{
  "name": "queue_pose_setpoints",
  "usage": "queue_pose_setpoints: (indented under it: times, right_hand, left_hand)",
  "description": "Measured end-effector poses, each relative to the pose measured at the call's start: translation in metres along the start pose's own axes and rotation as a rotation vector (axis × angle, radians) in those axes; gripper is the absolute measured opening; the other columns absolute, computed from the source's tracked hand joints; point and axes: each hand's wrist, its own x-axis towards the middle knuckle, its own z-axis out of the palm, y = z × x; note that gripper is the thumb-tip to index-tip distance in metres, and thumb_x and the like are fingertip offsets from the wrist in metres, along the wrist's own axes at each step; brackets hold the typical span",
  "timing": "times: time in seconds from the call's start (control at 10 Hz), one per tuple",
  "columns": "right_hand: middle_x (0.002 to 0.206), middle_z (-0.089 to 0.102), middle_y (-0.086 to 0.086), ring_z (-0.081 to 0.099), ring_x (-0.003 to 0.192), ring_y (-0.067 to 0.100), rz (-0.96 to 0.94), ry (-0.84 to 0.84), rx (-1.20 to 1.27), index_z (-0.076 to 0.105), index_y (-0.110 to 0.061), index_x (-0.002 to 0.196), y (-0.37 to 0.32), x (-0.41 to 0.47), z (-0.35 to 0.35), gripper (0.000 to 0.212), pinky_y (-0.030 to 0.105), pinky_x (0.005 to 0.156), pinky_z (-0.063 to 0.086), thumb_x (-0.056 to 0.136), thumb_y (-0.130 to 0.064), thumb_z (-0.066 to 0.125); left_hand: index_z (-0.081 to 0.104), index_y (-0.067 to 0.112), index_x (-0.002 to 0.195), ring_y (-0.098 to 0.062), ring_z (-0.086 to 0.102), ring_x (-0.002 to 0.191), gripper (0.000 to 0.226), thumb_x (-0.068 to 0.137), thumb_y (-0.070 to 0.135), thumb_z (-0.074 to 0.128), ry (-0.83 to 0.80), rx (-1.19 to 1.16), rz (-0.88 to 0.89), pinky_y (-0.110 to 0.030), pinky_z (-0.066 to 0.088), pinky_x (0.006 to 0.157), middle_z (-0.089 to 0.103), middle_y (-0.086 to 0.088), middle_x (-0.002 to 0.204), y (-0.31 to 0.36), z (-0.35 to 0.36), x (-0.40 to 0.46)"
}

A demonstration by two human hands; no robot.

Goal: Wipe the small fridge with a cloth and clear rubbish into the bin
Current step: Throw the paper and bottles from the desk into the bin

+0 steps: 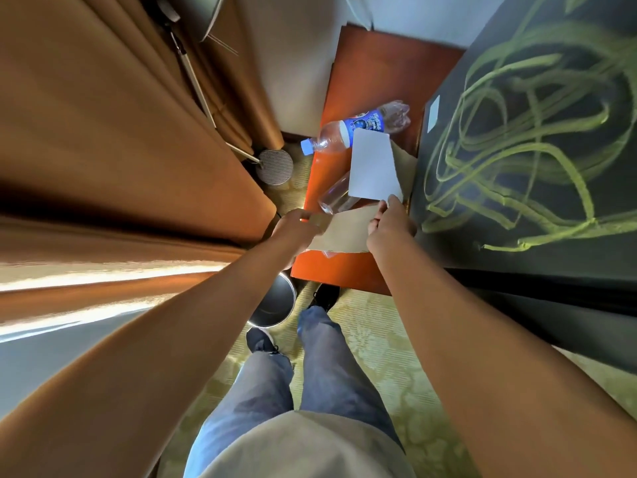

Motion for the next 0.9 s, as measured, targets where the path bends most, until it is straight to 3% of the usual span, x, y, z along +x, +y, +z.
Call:
queue_pose_setpoints:
  times: [0.2, 0.4, 0.6, 0.7, 0.8, 0.9]
  right_hand:
    - [0.071, 0.048, -0.01, 0.05, 0.043, 0.003, -0.001, -0.031, 0.013, 0.041, -0.002, 0.149, 0.004, 0.014, -0.001, 0.057, 0.015, 0.041, 0.041, 0.103, -0.036, 0.046]
    - [0.082, 0.059, -0.004, 0.054, 0.055, 0.006, -0.024, 0.072, -0.098, 0.058, -0.006, 0.135, 0.001, 0.028, 0.005, 0.054, 0.023, 0.049, 0.044, 0.092, -0.039, 0.065]
    - [0.079, 0.059, -0.002, 0.056, 0.055, 0.009, -0.039, 0.078, -0.189, 0.06, -0.003, 0.13, -0.004, 0.04, 0.005, 0.044, 0.026, 0.049, 0.047, 0.093, -0.027, 0.063]
    - [0.078, 0.057, -0.002, 0.054, 0.058, 0.009, -0.044, 0.092, -0.212, 0.06, -0.001, 0.13, -0.004, 0.046, 0.001, 0.04, 0.033, 0.061, 0.054, 0.094, -0.02, 0.057]
    - [0.082, 0.058, 0.0, 0.054, 0.058, 0.009, -0.056, 0.105, -0.206, 0.059, -0.001, 0.131, -0.005, 0.044, -0.001, 0.041, 0.031, 0.058, 0.052, 0.093, -0.016, 0.055]
    - [0.099, 0.068, 0.012, 0.06, 0.069, 0.01, -0.137, 0.218, -0.151, 0.062, -0.003, 0.123, -0.004, 0.037, 0.005, 0.033, 0.039, 0.078, 0.059, 0.091, -0.011, 0.057]
  left_hand:
    - [0.061, 0.025, 0.124, -0.017, 0.063, 0.092, 0.035, 0.09, 0.033, 0.07, -0.002, -0.016, 0.036, -0.036, 0.057, 0.082, 0.066, 0.003, 0.102, -0.008, 0.0, -0.001]
    - [0.063, 0.025, 0.121, -0.019, 0.065, 0.094, 0.032, 0.089, 0.03, 0.07, 0.027, 0.0, 0.063, -0.042, 0.059, 0.09, 0.068, 0.002, 0.102, -0.005, 0.001, 0.003]
    - [0.066, 0.027, 0.112, -0.025, 0.067, 0.097, 0.023, 0.089, 0.031, 0.069, 0.035, 0.01, 0.076, -0.046, 0.058, 0.092, 0.071, -0.003, 0.103, 0.002, 0.002, 0.003]
    - [0.066, 0.027, 0.109, -0.026, 0.067, 0.099, 0.019, 0.091, 0.029, 0.069, 0.031, 0.012, 0.077, -0.043, 0.057, 0.089, 0.071, -0.004, 0.103, 0.004, 0.001, 0.003]
    - [0.065, 0.026, 0.115, -0.025, 0.067, 0.098, 0.026, 0.09, 0.028, 0.071, 0.007, -0.003, 0.072, -0.042, 0.057, 0.088, 0.071, -0.003, 0.104, 0.004, 0.002, 0.002]
    - [0.064, 0.027, 0.119, -0.02, 0.066, 0.094, 0.028, 0.092, 0.027, 0.07, 0.001, -0.014, 0.062, -0.035, 0.056, 0.078, 0.07, 0.0, 0.104, 0.005, 0.002, 0.0]
